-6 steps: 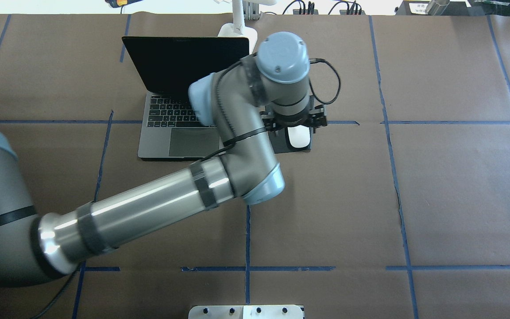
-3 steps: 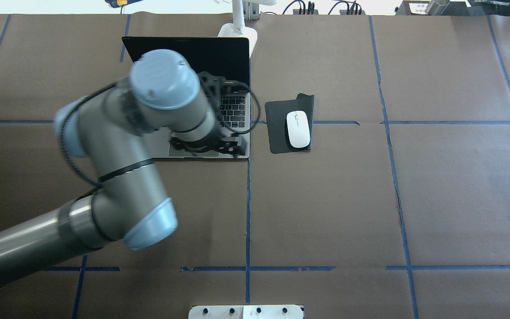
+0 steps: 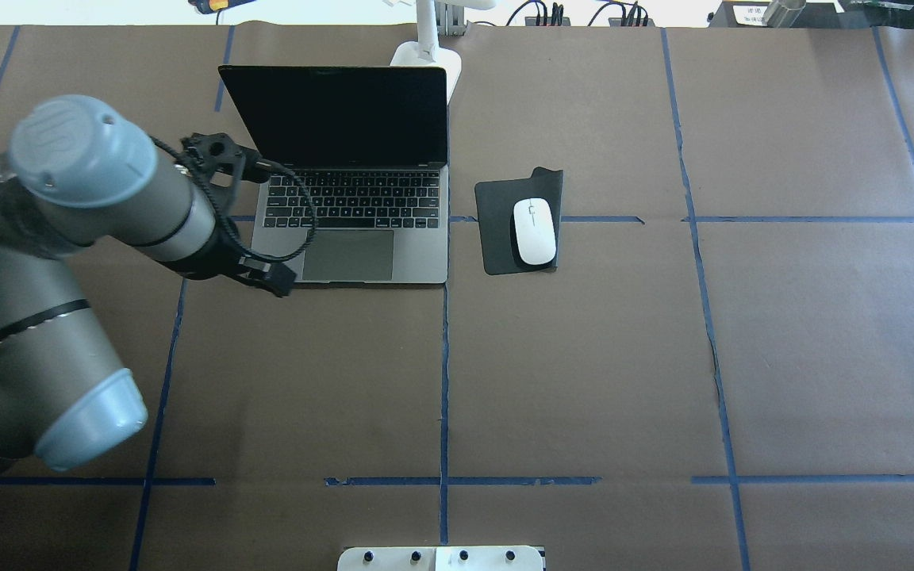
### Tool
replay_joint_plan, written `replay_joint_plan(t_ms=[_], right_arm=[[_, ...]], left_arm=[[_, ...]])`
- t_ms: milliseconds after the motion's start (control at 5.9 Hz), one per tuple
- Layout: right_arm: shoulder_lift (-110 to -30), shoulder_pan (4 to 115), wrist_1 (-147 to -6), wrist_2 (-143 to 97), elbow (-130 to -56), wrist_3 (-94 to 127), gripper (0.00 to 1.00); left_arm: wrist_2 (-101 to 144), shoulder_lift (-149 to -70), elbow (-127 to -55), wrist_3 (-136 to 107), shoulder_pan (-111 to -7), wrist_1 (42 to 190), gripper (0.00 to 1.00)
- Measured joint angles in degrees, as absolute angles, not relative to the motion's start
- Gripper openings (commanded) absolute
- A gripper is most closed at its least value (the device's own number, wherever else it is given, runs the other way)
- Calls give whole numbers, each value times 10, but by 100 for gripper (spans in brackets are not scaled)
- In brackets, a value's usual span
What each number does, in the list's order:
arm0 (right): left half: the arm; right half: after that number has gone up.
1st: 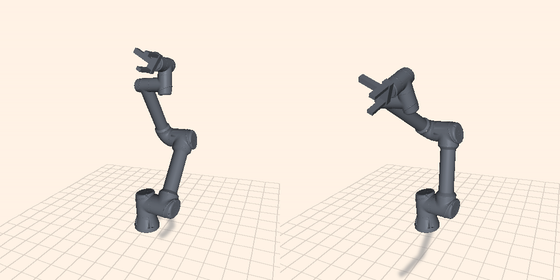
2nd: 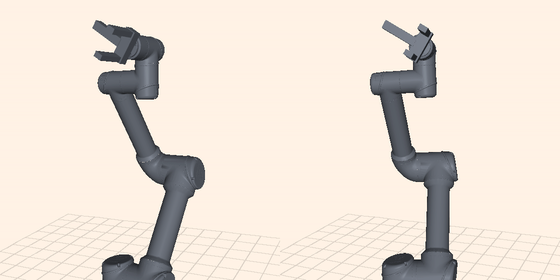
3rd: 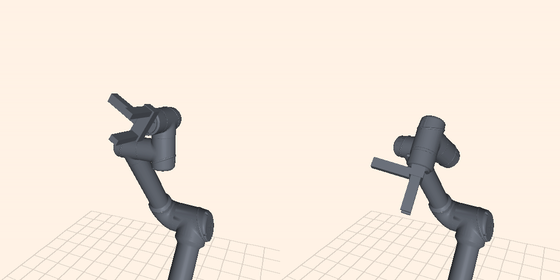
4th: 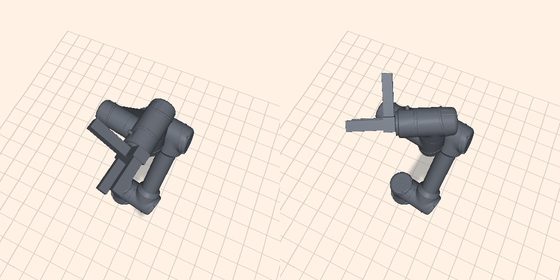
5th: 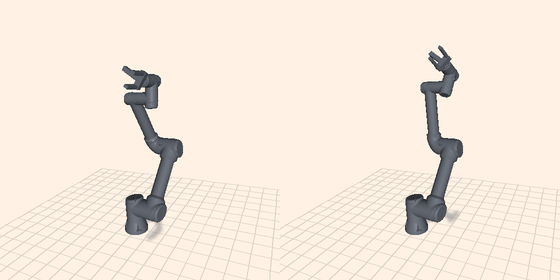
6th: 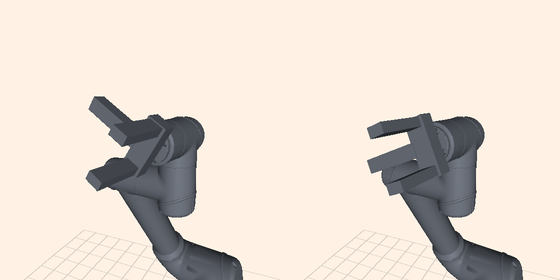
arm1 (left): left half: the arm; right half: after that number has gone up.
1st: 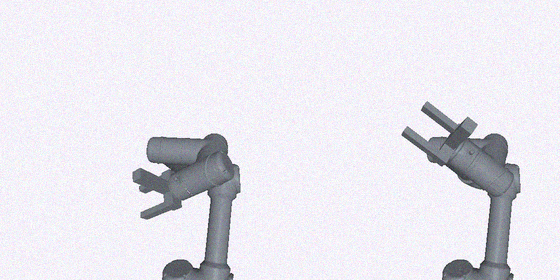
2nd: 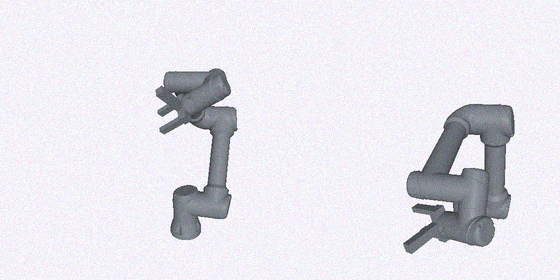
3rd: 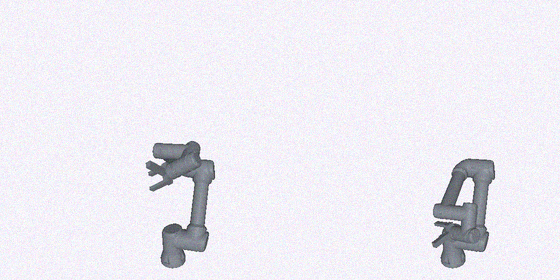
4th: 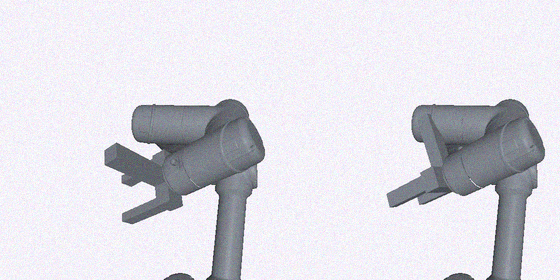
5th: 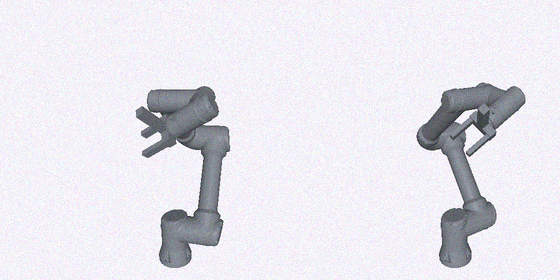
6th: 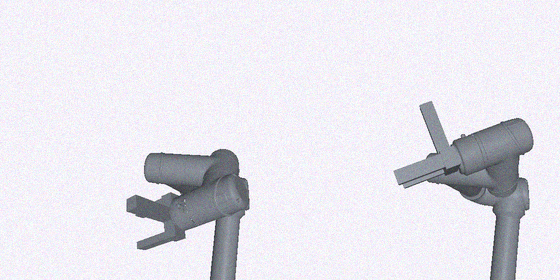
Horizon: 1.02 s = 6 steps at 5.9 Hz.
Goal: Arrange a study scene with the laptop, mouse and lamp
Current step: 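Lower the mouse onto the pad, open the left gripper and withdraw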
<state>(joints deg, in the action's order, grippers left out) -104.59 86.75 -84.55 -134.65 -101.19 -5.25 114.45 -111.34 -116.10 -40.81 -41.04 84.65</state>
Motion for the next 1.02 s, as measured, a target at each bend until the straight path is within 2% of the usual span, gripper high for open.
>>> replay_joint_plan(t_ms=[678,1017], right_arm=[[-1045,867,-846,-1346,-1012,-52,100],[-1045,867,-846,-1346,-1012,-52,100]], left_arm=[[1288,-917,-1171,-94,-652,849,100],[1295,-845,-1124,-2,-776,853,100]])
